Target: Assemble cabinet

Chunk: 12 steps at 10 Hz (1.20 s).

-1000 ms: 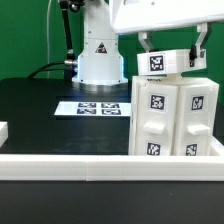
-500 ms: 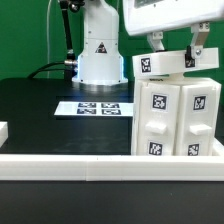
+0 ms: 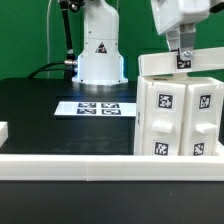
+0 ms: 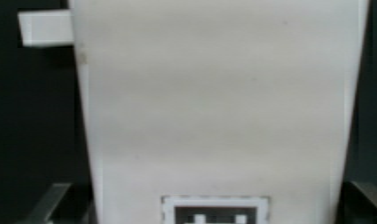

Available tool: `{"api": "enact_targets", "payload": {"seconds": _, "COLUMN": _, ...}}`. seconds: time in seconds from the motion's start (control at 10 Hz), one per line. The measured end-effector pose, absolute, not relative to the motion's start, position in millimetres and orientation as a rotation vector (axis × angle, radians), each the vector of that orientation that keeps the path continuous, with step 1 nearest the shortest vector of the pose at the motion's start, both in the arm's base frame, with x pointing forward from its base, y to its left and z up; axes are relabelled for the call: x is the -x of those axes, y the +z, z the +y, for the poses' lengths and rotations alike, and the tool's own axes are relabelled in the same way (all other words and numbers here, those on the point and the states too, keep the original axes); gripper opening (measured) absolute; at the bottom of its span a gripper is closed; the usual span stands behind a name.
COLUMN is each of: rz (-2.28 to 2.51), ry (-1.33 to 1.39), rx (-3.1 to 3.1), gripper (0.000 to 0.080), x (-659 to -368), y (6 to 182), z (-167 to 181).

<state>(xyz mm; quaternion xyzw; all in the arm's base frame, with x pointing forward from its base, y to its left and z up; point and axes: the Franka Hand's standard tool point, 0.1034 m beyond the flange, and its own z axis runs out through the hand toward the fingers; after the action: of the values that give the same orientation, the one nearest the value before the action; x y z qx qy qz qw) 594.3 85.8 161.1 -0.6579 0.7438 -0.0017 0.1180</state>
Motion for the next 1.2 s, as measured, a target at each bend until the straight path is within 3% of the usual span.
{"api": "enact_targets", "payload": {"seconds": 0.4, "rz": 2.490, "ry": 0.068, "rx": 1.364, "gripper": 0.0561, "x": -598.8, "y": 160.4, "z": 87.9}}
{"api": "enact_targets", "payload": {"seconds": 0.9, "rz": 2.530, "ry": 0.149, "rx": 1.165, "gripper": 0.0561, "x": -600.3, "y": 162.7, "z": 94.7}}
{"api": "enact_targets", "payload": {"seconds": 1.0, "rz": 2.495, "ry": 0.135, "rx": 1.236, "gripper": 0.0676, "x": -600.1, "y": 162.3, "z": 95.2}}
{"api": "enact_targets", "payload": {"seconds": 1.1, "rz": 2.486, "ry": 0.132, "rx": 1.248, "gripper": 0.0676, "x": -600.4, "y": 163.5, "z": 94.8}}
{"api": "enact_targets", "payload": {"seconds": 1.2, "rz": 2.459, "ry": 0.121, "rx": 1.278, "gripper": 0.0760, "x": -601.0, "y": 169.1, "z": 93.1}}
